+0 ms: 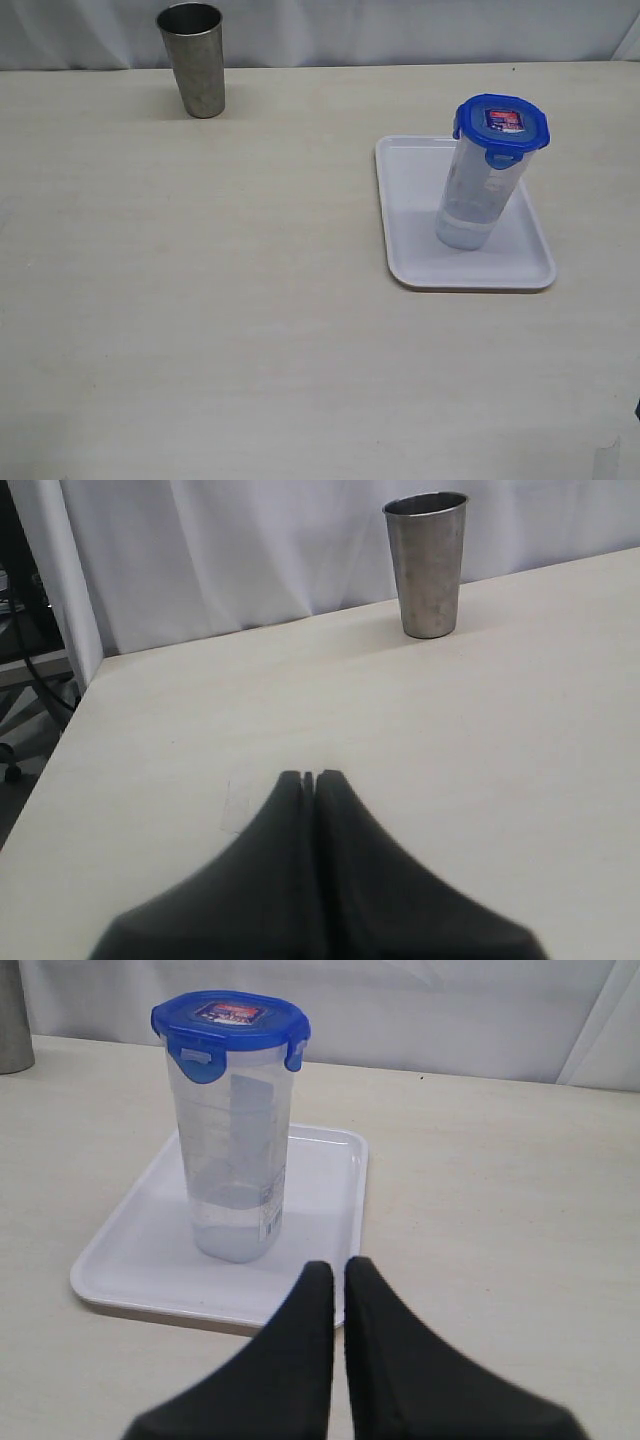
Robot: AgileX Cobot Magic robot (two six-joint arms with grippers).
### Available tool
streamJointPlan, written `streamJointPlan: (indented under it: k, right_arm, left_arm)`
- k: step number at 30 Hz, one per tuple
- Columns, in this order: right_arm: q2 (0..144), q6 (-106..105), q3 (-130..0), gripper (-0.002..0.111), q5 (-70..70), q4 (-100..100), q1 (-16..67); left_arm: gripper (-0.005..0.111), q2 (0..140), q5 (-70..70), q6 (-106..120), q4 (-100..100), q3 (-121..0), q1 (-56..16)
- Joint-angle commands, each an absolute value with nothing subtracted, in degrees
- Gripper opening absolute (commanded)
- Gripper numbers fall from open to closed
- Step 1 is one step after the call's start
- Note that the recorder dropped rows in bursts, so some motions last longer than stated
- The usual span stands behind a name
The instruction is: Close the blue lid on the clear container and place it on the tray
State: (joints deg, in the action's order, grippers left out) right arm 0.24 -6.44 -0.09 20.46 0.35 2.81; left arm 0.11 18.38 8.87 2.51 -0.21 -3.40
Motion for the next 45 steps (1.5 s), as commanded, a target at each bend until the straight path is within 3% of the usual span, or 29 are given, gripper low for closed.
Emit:
streamJointPlan:
  k: [1,45]
  right_arm:
    - [0.0,-6.7,0.0,0.004,19.8,0.5,2.6]
    - [0.0,-6.7,0.0,0.004,19.8,0.5,2.6]
  left_arm:
    - [0.000,0.0,17.6,8.5,2.3,0.0,-3.7]
    - [0.000,0.0,20.5,8.8,1.0,0.0,-3.7]
